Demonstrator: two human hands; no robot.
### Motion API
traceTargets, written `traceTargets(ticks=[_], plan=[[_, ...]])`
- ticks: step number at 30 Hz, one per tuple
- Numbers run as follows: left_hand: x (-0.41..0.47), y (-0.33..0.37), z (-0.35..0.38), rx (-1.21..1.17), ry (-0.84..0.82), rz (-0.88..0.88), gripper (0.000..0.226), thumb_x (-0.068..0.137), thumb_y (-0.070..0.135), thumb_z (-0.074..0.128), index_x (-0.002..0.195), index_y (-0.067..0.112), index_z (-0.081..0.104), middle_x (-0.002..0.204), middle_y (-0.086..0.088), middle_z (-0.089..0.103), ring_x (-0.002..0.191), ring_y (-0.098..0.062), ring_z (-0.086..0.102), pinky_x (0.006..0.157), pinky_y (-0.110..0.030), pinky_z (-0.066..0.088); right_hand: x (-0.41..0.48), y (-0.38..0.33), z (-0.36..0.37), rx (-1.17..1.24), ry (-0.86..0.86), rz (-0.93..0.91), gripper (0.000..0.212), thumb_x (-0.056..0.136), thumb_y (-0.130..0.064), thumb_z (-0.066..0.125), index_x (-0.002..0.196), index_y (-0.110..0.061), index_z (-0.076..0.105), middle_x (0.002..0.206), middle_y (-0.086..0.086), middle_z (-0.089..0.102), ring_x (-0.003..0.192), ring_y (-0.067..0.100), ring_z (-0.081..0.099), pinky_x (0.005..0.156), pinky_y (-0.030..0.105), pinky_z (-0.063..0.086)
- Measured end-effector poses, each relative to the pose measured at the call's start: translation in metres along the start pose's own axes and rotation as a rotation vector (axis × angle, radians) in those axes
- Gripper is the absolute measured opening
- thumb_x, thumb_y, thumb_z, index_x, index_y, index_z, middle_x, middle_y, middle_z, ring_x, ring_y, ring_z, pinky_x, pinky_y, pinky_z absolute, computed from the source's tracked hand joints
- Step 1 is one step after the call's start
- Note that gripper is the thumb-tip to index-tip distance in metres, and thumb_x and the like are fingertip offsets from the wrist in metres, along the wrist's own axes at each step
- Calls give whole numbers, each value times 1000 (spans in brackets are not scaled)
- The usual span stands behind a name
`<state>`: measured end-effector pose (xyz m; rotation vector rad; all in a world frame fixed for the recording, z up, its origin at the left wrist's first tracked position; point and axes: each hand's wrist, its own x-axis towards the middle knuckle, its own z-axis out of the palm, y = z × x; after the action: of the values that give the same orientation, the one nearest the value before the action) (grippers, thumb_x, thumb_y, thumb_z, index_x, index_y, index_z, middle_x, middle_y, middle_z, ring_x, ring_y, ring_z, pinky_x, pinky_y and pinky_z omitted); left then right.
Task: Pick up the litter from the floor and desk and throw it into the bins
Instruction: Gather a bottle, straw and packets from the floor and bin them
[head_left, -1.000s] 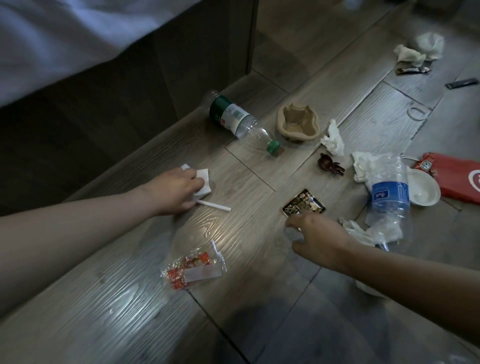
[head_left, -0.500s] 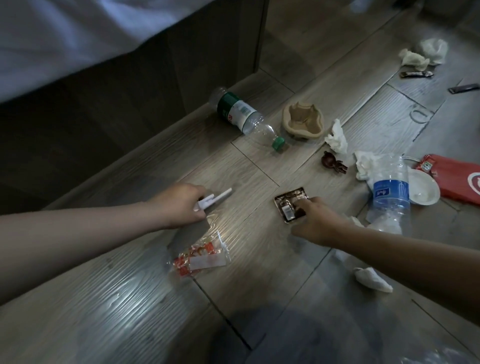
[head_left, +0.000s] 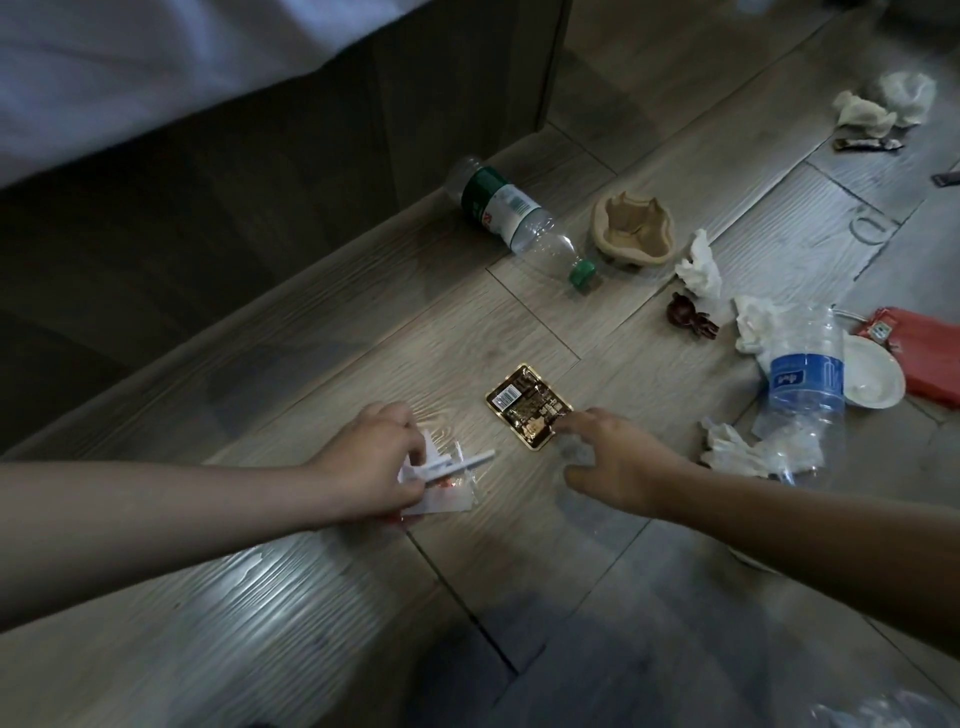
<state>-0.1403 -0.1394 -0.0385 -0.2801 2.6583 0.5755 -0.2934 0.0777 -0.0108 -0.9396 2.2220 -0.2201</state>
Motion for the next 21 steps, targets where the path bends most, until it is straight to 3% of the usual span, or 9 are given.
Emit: traceTargets(ticks=[4,6,9,12,15,18,21], plan=[[1,10,11,50,-20,-8,19,73,40,69,86,27,65,133,6,35,124,-17,30,99,-34,37,0,9,-5,1,26,53,55,82,-26,64,134,-19,49,130,8,52,114,24,55,93,32,47],[3,15,11,83,-34,0,34,67,50,73,89,27,60,133,5,35,122,-19,31,97,-36,39,-3,10,-5,1,17,74,55,83,-26,63,136,-19,47,132,7,50,116,24,54,95,32,46],[4,21,12,159,-32,19,75,55,64,75,111,22,46,124,3,35,114,-20,34,93,-38,43,-8,12,-2,-1,1,79,56,83,-25,63,136,-19,47,134,6,49,119,24,52,97,32,44],[4,24,14,189,-24,46,91,50,68,74,121,25,37,121,3,33,112,-18,34,90,-37,46,-10,14,0,-8,-17,79,56,83,-25,63,137,-18,46,134,7,48,121,24,51,97,29,42],[2,27,18,252,-51,84,90,53,61,74,127,25,36,124,1,31,114,-20,33,88,-37,47,-11,17,0,-11,-29,84,57,83,-26,63,137,-19,45,134,8,48,120,25,51,97,30,43],[2,29,21,221,-64,97,75,61,46,73,124,24,40,122,0,33,111,-23,37,90,-31,42,-12,19,-1,-12,-26,81,57,83,-27,63,136,-19,46,133,8,49,119,25,51,97,32,44],[6,27,21,162,-76,80,59,67,34,71,119,21,47,119,-2,41,106,-24,45,81,-27,38,-13,20,-3,0,-19,83,58,83,-26,63,137,-18,45,134,8,48,119,25,51,97,33,44]])
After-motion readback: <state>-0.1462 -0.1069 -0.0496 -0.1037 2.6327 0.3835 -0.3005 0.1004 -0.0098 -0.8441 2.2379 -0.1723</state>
